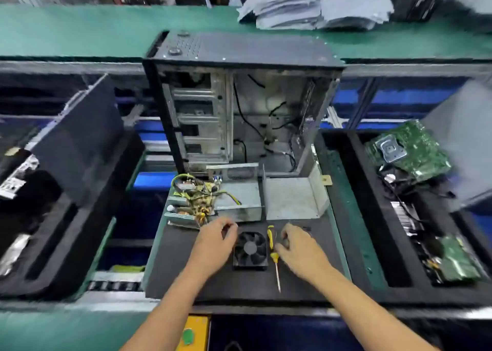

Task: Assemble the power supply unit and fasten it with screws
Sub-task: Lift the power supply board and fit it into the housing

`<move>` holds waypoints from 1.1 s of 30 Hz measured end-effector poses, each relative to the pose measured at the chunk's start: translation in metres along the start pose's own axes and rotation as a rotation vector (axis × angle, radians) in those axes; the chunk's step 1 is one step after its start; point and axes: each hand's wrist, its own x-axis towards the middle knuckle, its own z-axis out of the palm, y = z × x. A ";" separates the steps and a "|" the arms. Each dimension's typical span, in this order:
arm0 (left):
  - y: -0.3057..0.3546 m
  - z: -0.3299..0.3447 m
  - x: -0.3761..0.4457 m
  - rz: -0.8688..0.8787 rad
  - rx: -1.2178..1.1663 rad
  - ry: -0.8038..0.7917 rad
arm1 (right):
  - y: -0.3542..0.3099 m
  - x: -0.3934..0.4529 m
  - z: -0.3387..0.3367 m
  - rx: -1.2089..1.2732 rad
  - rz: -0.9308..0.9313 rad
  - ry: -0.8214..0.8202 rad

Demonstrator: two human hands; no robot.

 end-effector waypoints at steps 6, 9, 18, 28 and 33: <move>-0.008 0.010 0.027 0.027 0.030 0.023 | -0.012 0.022 0.016 0.078 0.098 -0.035; -0.007 0.013 0.032 0.058 0.047 0.003 | -0.019 0.029 0.014 0.062 0.144 -0.033; 0.009 0.009 0.058 0.157 0.059 0.068 | -0.023 0.036 0.004 0.068 0.184 -0.122; 0.043 -0.012 0.119 -0.094 -0.118 0.261 | -0.036 0.063 -0.047 0.180 0.000 -0.151; 0.066 -0.038 0.157 -0.203 0.067 0.134 | -0.046 0.065 -0.046 0.210 -0.079 -0.164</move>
